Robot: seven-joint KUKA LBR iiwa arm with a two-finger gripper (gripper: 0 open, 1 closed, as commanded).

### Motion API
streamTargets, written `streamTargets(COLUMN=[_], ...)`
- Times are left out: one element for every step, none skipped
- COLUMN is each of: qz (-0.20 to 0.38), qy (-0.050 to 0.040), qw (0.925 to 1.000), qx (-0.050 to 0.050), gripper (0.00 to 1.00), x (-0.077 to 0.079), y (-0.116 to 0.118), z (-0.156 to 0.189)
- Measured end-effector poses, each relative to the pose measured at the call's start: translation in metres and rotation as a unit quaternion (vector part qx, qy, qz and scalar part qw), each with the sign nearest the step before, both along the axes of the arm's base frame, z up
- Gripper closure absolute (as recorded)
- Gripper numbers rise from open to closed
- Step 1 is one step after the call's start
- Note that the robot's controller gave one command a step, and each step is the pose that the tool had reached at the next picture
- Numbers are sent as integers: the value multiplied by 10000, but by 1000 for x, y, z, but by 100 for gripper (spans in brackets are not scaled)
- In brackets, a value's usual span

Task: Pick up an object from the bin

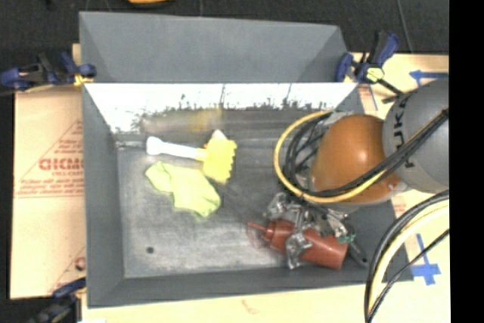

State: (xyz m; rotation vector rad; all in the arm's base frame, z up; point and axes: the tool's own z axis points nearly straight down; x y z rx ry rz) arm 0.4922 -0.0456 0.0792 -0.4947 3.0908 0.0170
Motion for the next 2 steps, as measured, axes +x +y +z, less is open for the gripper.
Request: streamTargets(qz=[3, 108], qy=[0, 29], qw=[10000, 9999], qx=[0, -61], gripper=[100, 100], x=[0, 9], y=[0, 18], z=[0, 130])
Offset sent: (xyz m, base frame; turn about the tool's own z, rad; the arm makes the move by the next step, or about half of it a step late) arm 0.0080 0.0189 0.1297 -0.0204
